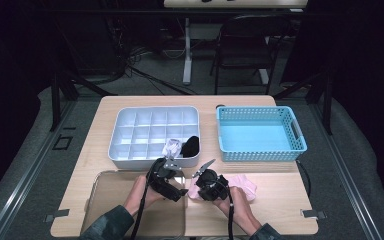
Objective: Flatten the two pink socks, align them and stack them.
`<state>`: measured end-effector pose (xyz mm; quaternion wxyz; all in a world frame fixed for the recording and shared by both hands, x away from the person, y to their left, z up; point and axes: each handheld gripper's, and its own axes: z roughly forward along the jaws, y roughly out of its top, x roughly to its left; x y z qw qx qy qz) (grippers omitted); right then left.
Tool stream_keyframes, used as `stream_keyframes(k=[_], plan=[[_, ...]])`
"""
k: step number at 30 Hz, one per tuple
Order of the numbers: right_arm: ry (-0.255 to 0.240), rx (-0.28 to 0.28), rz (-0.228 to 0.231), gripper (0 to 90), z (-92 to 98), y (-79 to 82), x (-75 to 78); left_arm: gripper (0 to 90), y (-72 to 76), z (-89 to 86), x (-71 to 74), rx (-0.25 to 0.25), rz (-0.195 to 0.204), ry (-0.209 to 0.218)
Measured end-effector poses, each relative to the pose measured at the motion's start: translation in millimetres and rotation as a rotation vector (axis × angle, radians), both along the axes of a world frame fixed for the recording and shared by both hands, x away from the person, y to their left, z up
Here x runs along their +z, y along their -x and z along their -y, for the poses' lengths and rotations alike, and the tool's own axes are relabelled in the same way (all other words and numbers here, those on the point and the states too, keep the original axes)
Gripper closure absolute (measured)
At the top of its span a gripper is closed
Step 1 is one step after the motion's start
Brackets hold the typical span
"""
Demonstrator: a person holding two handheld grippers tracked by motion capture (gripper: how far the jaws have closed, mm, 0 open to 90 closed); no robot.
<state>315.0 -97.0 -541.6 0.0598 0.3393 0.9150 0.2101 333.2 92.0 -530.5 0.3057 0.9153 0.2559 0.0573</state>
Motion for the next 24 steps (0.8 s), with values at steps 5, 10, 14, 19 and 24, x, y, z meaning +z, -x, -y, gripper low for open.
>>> stream_keyframes(k=[5, 10, 14, 19, 24], plan=[[-0.067, -0.031, -0.002, 82.9, 8.7, -1.0, 8.2, 11.4, 0.6, 2.0, -0.4, -0.008, -0.002, -0.002], [-0.091, -0.055, -0.022, 76.9, 16.0, -3.5, 10.1, 11.5, 0.7, 2.8, -0.6, -0.017, -0.007, -0.009], [-0.057, -0.026, -0.036, 65.5, 10.8, -2.2, 4.2, 11.6, -0.1, 0.6, -0.2, -0.010, -0.008, -0.011], [-0.049, 0.047, -0.003, 60.3, -0.8, 4.5, 9.3, 11.6, -1.4, -7.3, 2.9, 0.021, 0.004, -0.006], [-0.018, 0.089, 0.008, 60.0, -11.6, 7.0, 7.9, 11.6, -3.1, -14.8, 5.9, 0.042, 0.014, -0.008]])
